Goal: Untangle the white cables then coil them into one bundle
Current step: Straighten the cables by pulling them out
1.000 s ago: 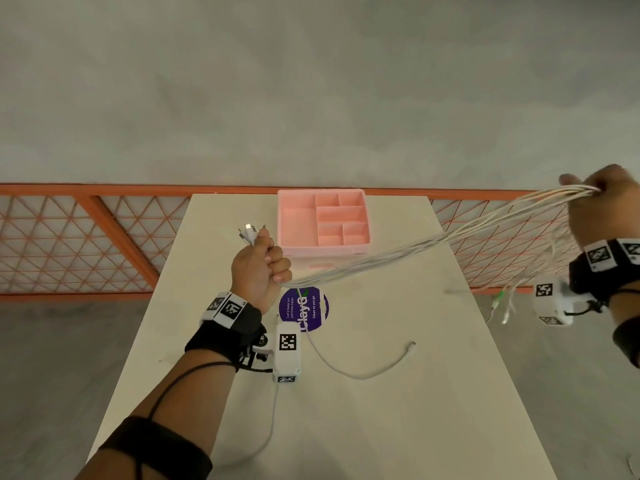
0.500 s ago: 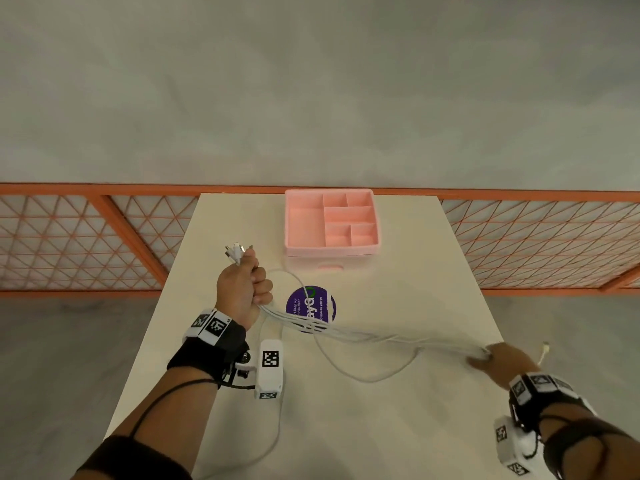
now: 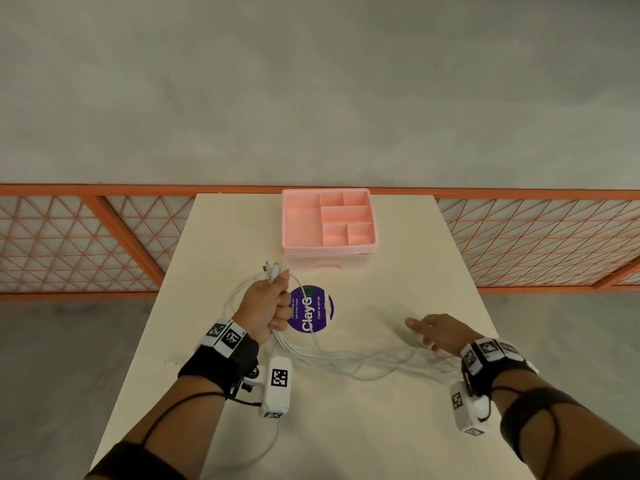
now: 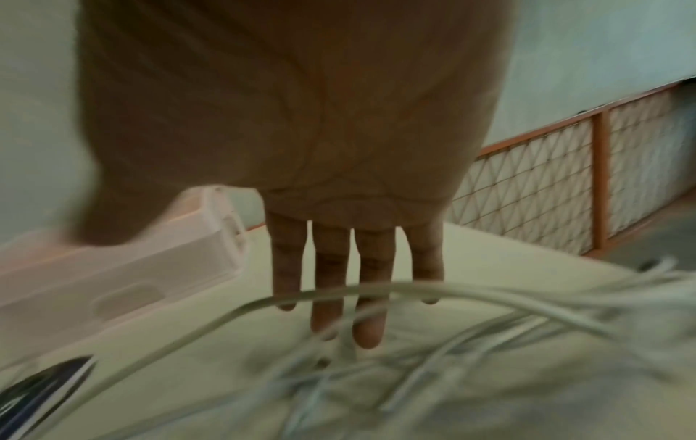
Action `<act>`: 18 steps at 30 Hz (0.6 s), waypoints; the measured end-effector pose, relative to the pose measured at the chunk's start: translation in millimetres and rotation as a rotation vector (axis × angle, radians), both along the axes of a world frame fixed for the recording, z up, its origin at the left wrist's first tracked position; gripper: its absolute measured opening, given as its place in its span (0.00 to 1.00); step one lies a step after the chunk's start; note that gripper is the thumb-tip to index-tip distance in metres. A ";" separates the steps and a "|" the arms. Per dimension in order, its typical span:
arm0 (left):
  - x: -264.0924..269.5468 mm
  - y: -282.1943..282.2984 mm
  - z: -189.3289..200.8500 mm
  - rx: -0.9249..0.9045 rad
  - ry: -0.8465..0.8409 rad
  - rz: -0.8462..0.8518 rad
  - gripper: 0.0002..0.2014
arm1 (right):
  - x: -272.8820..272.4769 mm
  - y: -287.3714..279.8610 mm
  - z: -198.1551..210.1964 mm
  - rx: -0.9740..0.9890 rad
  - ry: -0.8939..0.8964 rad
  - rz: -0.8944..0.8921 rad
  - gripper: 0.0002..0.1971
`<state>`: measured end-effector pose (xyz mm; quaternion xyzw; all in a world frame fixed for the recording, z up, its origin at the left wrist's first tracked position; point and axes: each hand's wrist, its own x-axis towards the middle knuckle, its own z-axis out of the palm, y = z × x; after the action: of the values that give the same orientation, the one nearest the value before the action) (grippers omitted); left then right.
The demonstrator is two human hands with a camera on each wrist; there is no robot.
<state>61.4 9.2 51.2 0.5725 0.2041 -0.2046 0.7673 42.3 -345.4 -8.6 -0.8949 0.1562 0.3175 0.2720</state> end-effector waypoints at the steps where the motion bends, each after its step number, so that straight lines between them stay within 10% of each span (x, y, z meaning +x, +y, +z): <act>1: -2.2 -1.1 -0.8 0.003 0.016 -0.026 0.17 | 1.5 7.9 -6.3 -0.053 -0.013 -0.014 0.27; 18: -11.9 4.3 -7.1 -0.021 -0.022 0.026 0.17 | -17.8 37.7 -52.4 -0.274 -0.024 -0.382 0.09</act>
<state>49.4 13.5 44.2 0.5638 0.2007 -0.1904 0.7782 24.5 -307.8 -61.0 -0.8813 0.3610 0.2253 0.2052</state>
